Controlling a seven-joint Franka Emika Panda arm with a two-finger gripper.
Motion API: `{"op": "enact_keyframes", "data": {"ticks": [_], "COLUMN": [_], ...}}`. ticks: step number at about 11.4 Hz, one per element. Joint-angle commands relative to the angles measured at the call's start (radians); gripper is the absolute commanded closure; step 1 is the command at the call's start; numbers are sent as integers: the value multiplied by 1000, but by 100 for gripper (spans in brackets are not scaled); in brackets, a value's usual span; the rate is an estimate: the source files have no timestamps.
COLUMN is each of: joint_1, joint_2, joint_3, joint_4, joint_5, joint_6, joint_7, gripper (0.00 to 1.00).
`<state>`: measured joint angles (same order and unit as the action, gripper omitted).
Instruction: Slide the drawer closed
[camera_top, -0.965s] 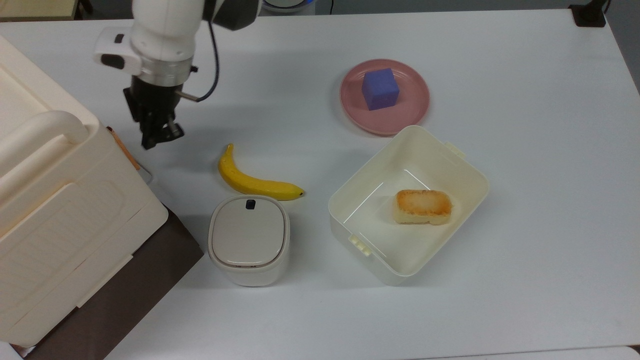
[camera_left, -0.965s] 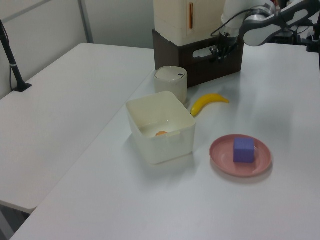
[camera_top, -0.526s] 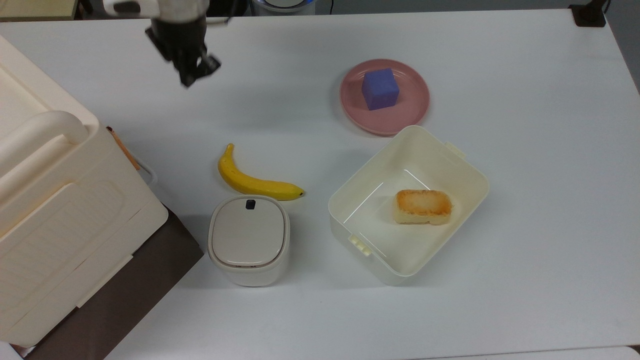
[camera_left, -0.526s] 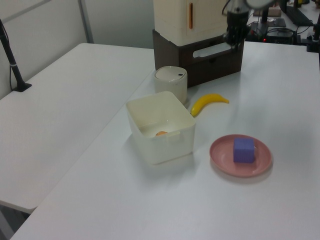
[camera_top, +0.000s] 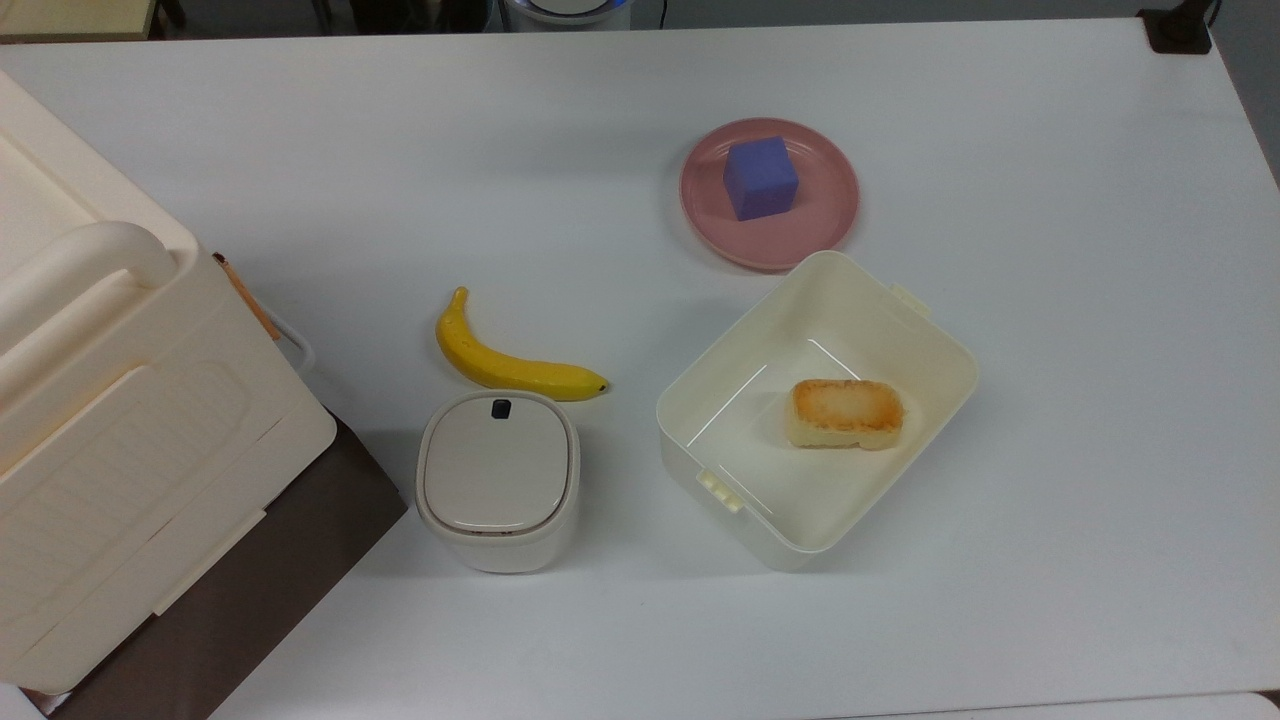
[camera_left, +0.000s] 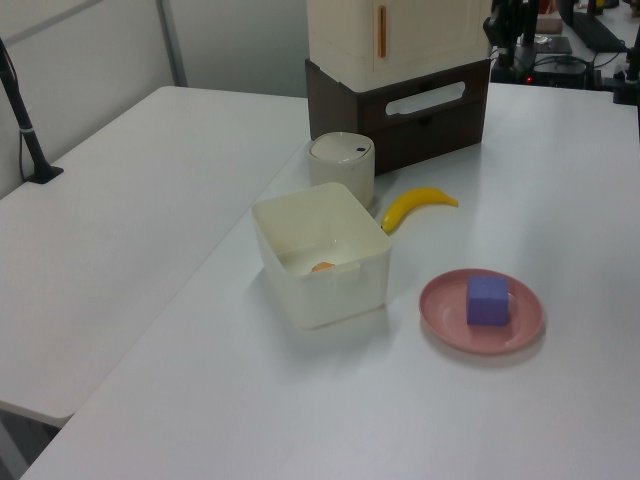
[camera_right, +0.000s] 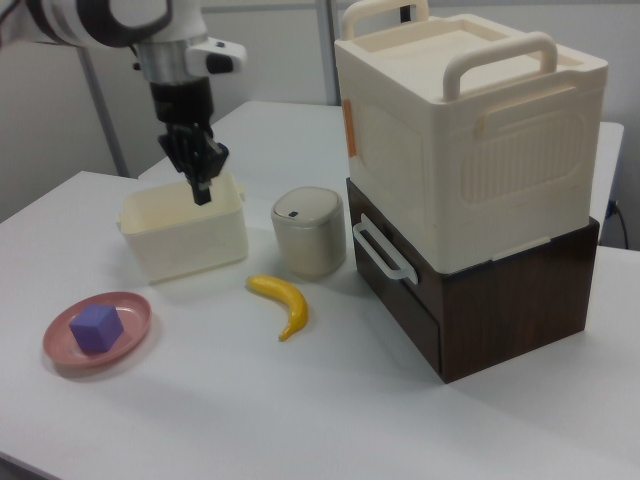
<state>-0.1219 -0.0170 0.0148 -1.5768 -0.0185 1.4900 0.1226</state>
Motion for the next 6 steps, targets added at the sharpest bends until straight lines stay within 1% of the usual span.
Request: {"op": "enact_keyframes", "data": {"ticks": [1, 2, 3, 4, 5, 6], "joint_1": [25, 24, 22, 24, 24, 24], "joint_2": [-58, -70, -70, -69, -67, -67], "joint_3": [-9, -21, -24, -22, -22, -21], "joint_4": [-9, -8, -6, -3, -3, -6], "joint_5": [23, 26, 37, 51, 54, 54], "joint_6": [-27, -14, -13, -4, 18, 22], "joint_7": [-116, -162, -172, -173, -164, -161], "gripper": [100, 100, 100, 96, 45, 0]}}
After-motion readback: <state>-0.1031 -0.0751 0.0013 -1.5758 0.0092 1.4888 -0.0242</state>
